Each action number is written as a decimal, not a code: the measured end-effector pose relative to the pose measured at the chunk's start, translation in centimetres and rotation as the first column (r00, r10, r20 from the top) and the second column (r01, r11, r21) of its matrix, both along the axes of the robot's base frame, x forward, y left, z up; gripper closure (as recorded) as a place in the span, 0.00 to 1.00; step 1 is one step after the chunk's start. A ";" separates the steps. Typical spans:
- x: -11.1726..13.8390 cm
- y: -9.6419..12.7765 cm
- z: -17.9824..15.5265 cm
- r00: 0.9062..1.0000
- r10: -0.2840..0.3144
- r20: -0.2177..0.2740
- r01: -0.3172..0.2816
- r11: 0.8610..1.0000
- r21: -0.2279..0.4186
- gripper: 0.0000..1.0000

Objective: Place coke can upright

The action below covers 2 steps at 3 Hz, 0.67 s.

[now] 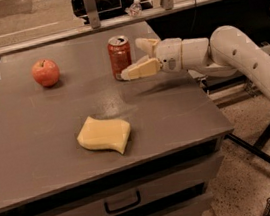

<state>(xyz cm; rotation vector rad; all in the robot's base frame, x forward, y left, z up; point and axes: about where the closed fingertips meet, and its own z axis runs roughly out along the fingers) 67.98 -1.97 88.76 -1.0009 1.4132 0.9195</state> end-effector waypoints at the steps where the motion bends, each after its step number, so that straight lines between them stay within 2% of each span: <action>1: -1.1 -2.4 -0.3 0.999 -0.036 -0.006 0.035 0.996 -0.079 0.00; 2: -2.3 -6.3 -0.5 0.988 -0.154 -0.012 0.146 0.956 -0.254 0.00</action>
Offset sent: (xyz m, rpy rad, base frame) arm -0.0397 -0.1168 0.0004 -0.4600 0.0582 -0.3050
